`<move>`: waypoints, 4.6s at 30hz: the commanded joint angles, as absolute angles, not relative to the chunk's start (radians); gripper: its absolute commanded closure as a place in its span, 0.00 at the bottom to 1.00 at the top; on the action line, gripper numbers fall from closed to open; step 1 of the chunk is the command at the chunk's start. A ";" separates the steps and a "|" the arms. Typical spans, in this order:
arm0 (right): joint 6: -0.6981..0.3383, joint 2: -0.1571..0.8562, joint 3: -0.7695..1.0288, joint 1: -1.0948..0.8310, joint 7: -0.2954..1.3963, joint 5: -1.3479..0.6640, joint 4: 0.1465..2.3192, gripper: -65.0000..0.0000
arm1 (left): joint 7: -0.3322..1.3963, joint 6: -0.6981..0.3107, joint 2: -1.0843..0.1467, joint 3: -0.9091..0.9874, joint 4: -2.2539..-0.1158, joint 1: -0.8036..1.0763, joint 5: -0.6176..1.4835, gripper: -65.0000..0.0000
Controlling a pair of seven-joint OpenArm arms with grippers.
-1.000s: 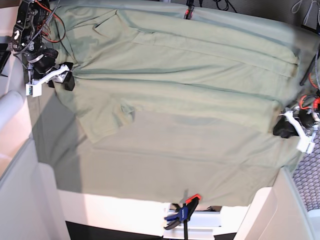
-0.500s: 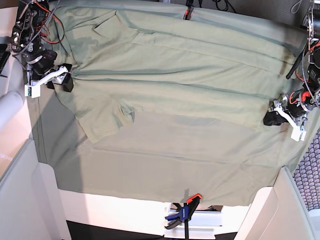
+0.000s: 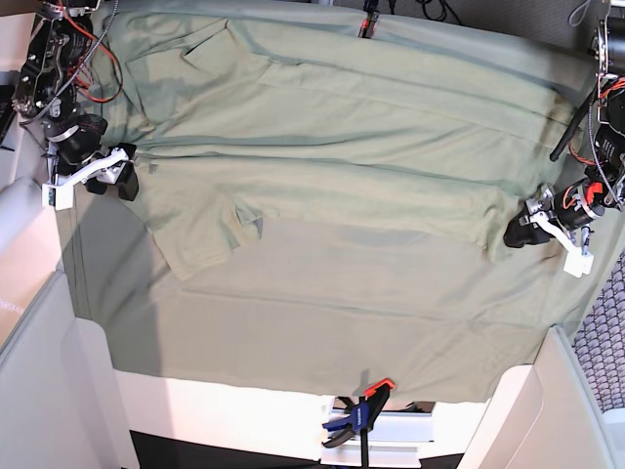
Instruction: Fold the T-shirt properly
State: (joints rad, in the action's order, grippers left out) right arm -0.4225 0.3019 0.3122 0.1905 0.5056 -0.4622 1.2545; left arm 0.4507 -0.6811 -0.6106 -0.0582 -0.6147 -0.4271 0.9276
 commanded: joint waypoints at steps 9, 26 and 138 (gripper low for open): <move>-0.423 0.303 0.319 0.340 0.464 -0.392 1.230 0.42 | 0.538 -0.698 -0.632 -0.053 -0.631 -0.455 1.065 0.56; -0.427 0.201 0.216 0.484 0.337 -0.290 0.855 0.42 | 0.589 -0.698 -0.598 -0.053 -0.633 -0.456 1.073 0.56; -0.424 0.251 0.311 -0.358 0.603 -0.427 1.870 0.32 | 1.045 -0.698 -0.725 0.215 -0.855 -0.027 1.428 0.47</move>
State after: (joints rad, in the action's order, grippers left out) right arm -0.4225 0.2409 0.3038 -0.3607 0.6254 -0.4179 1.8515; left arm 1.0241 -0.6861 -0.7086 0.2146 -0.8467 -0.0196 1.4326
